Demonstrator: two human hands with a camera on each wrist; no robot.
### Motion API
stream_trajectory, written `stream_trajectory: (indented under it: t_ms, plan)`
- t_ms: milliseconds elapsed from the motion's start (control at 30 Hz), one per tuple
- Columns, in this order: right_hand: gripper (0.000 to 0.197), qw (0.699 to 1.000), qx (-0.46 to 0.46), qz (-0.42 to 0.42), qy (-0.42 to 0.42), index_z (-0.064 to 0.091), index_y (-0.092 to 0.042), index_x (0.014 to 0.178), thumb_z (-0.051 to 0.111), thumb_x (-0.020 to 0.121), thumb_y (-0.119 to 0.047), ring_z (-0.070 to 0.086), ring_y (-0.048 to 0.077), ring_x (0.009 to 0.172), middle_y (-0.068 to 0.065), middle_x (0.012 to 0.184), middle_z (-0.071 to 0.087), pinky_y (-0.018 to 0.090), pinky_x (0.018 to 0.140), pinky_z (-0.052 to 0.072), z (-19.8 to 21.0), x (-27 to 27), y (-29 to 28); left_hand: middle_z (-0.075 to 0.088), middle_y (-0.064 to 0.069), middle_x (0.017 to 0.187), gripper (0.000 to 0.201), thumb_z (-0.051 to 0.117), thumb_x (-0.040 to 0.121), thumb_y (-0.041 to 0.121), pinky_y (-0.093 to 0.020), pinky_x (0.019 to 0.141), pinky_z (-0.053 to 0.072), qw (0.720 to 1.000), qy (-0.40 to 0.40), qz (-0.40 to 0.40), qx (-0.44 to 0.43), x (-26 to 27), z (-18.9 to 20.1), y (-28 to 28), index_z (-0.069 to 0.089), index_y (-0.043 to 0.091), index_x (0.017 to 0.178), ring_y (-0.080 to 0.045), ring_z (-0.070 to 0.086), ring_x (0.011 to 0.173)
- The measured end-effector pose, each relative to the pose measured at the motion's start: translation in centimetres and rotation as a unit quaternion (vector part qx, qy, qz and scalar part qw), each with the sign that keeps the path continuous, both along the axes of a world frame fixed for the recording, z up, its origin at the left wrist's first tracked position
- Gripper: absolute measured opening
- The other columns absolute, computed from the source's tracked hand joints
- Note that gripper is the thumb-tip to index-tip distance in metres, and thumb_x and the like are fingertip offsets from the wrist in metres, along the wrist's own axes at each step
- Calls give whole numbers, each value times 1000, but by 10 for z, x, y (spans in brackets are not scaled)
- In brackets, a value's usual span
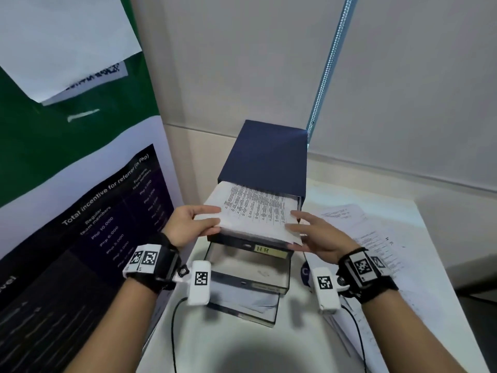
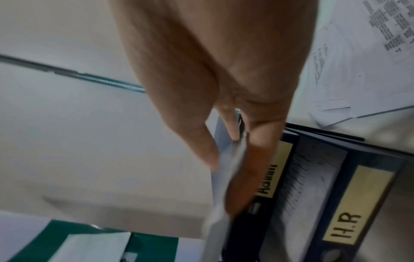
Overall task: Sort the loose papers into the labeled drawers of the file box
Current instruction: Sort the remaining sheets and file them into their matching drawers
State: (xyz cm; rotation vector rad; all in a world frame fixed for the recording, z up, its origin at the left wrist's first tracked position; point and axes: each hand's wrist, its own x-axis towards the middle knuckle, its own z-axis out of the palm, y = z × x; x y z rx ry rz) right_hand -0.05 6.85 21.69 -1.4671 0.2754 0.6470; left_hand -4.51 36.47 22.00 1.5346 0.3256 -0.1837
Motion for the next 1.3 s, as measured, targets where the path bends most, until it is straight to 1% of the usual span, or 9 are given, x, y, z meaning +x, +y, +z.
stream_trajectory:
  t_ms: [200, 300, 433, 667, 800, 967, 1133, 1200, 1300]
  plan:
    - [40, 999, -25, -16, -40, 57, 7, 126, 64, 86, 10, 64, 16, 60, 15, 73, 66, 20, 67, 58, -11, 35, 9, 70, -12, 103, 29, 77, 82, 11, -15, 70, 54, 979, -46, 87, 181, 43, -19, -26, 71, 16, 109, -8, 68, 69]
    - [32, 993, -68, -44, -82, 60, 15, 116, 68, 86, 5, 59, 12, 47, 17, 71, 65, 19, 51, 56, -17, 56, 17, 46, -12, 128, 39, 77, 81, 28, -32, 106, 44, 899, -63, 61, 430, 61, -33, -41, 66, 25, 119, -22, 55, 111]
    - [23, 982, -91, -12, -163, 65, -3, 115, 62, 94, -13, 47, 11, 36, 7, 61, 59, 20, 35, 38, -20, 60, 8, 47, -11, 141, 35, 48, 95, 49, -47, 109, 30, 771, -104, -11, 628, 77, -46, -70, 73, 31, 112, -31, 42, 129]
    - [18, 941, -237, -173, -165, 70, -4, 107, 61, 94, -13, 66, 23, 62, 14, 81, 71, 33, 59, 57, -112, 52, -124, 68, -6, 119, 49, 33, 100, 50, -51, 112, 18, 750, -68, -68, 655, 92, -62, -101, 75, 25, 104, -32, 57, 114]
    - [59, 809, -565, 148, -59, 38, -18, 146, 55, 93, -37, 41, 33, 135, 13, 152, 37, 49, 107, 41, -206, 38, -199, 62, -4, 109, 23, 56, 96, 34, -46, 98, 34, 789, -242, -68, 560, 85, -48, -153, 74, 21, 100, -29, 55, 105]
    - [67, 726, -586, 314, -174, 4, -28, 157, 34, 100, -47, 0, 32, 151, 5, 164, -8, 50, 121, 13, -250, -13, -223, 58, -1, 102, 10, 66, 91, 24, -36, 85, 38, 750, -465, -189, 431, 75, -66, -249, 75, 21, 96, -21, 52, 100]
    - [52, 722, -543, 325, -278, 62, -27, 121, 22, 97, -51, 49, 25, 129, 1, 142, 52, 45, 103, 44, -255, -47, -258, 58, -3, 113, 28, 57, 90, 28, -39, 96, 45, 796, -282, -347, 408, 85, -153, -314, 69, 23, 115, -22, 54, 108]
    - [53, 776, -530, 194, -280, 75, -22, 90, 32, 96, -52, 60, 17, 93, -3, 103, 68, 37, 86, 52, -248, -54, -274, 52, -10, 133, 49, 61, 91, 30, -39, 108, 40, 811, -88, -379, 437, 89, -185, -330, 52, 19, 138, -27, 50, 125]
    - [43, 826, -534, -80, -163, 67, -18, 114, 65, 86, -50, 51, 25, 106, 8, 117, 55, 38, 94, 46, -244, -56, -297, 59, -15, 128, 53, 70, 86, 33, -38, 100, 48, 803, 59, -387, 450, 86, -217, -348, 52, 14, 132, -31, 58, 119]
